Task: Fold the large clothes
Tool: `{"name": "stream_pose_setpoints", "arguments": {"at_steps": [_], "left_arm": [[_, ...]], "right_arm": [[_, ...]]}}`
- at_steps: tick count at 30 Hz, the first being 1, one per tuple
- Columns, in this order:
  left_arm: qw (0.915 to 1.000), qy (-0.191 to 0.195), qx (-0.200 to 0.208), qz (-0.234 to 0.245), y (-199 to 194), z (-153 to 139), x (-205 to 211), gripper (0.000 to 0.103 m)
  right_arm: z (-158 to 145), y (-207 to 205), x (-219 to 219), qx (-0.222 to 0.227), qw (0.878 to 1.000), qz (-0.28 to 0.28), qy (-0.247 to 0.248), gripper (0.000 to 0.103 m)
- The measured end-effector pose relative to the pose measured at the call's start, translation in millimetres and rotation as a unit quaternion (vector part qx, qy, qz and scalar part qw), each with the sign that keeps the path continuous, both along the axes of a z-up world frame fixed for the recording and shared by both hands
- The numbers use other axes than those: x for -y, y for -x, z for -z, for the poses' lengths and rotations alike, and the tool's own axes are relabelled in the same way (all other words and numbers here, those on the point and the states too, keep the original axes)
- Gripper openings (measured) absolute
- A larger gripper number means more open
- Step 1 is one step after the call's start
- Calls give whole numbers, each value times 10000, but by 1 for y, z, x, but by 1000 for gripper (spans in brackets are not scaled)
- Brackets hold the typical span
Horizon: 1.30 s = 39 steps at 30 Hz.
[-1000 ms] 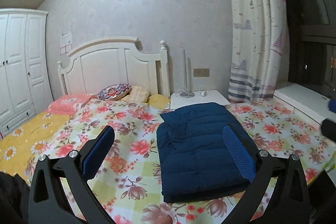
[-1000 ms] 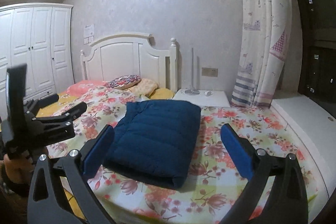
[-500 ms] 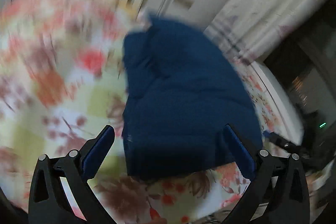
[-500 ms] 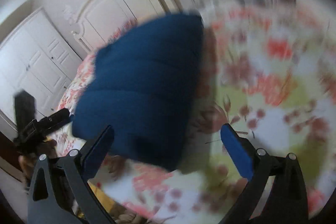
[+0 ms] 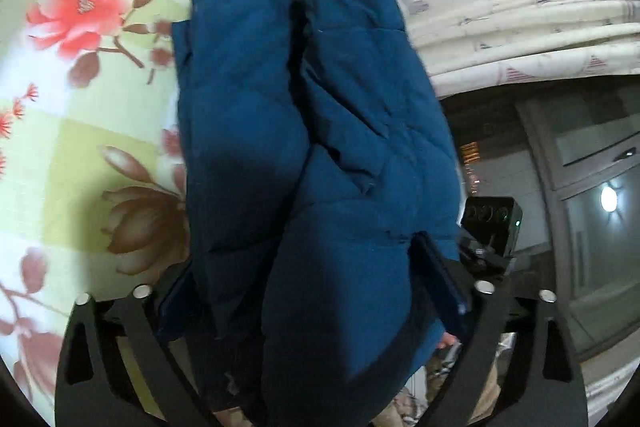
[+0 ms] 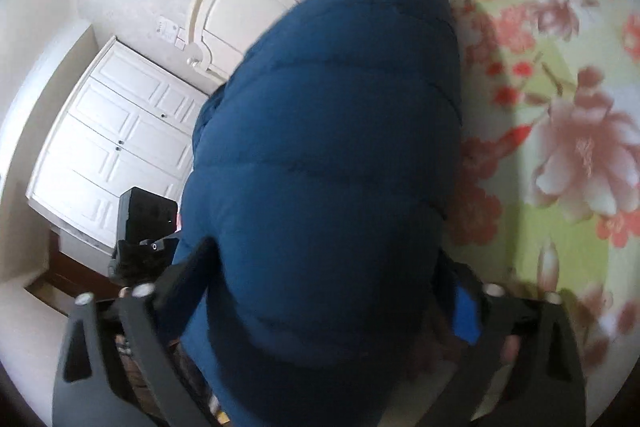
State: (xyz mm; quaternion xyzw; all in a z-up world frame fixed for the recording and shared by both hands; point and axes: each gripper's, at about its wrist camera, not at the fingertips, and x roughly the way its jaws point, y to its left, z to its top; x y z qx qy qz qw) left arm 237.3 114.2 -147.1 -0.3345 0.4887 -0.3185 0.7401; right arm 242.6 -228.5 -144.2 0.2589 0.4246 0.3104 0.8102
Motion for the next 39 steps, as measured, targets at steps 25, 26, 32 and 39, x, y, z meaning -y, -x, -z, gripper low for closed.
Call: {"name": "stream_pose_setpoints", "arguments": {"at_steps": [25, 26, 32, 39], "left_arm": [[9902, -711, 818, -887, -91, -18, 89, 85], [9858, -919, 945, -1045, -88, -30, 90, 85], [9013, -2665, 2577, -2241, -4, -141, 92, 99], [7493, -4248, 3980, -3156, 117, -232, 140, 99]], "right_arm": [[-30, -83, 92, 367, 9898, 1081, 855, 90], [-40, -70, 94, 454, 9873, 1261, 854, 90], [-115, 36, 88, 1822, 9514, 2072, 1365, 101], [-182, 141, 59, 2939, 8882, 2393, 2596, 101]]}}
